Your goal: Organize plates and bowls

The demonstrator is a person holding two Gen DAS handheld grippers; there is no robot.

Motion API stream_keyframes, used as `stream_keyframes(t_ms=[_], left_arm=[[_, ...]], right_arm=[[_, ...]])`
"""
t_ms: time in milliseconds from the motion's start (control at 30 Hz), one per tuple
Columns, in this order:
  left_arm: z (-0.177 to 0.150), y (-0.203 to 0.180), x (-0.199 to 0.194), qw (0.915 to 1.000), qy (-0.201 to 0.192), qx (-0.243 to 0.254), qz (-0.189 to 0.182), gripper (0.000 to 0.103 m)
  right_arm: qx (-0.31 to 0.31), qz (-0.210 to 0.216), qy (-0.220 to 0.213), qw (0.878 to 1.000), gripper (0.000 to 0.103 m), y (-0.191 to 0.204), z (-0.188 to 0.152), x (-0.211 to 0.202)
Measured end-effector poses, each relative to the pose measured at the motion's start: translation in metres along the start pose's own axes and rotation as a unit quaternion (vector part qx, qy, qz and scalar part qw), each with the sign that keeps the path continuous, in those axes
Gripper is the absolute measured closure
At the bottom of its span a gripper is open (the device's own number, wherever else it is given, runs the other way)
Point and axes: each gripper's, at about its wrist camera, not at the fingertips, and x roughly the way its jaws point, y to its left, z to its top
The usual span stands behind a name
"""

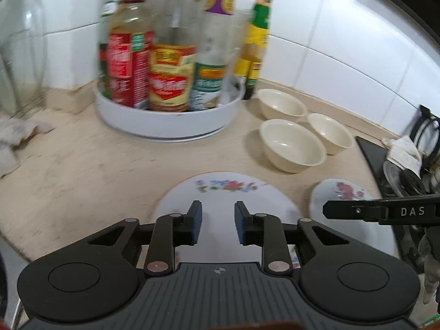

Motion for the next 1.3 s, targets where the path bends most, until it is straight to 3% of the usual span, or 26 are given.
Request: stream_keyframes(t_ms=[233,500,1033,1300], left_arm=[[0.005,-0.045,0.011,0.9965,0.003,0.060,-0.059,0.032],[-0.003,-0.092,0.026,0.9849,0.021,0.126,-0.117,0.031],[0.000,-0.123,0.076,0.9769,0.062,0.170,-0.114,0.027],[0.006,-0.120,0.099,0.9632,0.096,0.205,-0.145,0.027]], right_arm=[[0.020,-0.050,-0.035,0.998,0.076,-0.019,-0.006,-0.034],[0.080,-0.096,-0.054,0.991,0.070,-0.056,-0.029,-0.070],[0.154,-0.147,-0.069,0.975,0.060,-0.092,-0.075,-0.109],[0.206,-0.162,-0.083,0.962,0.058,-0.085,-0.089,-0.102]])
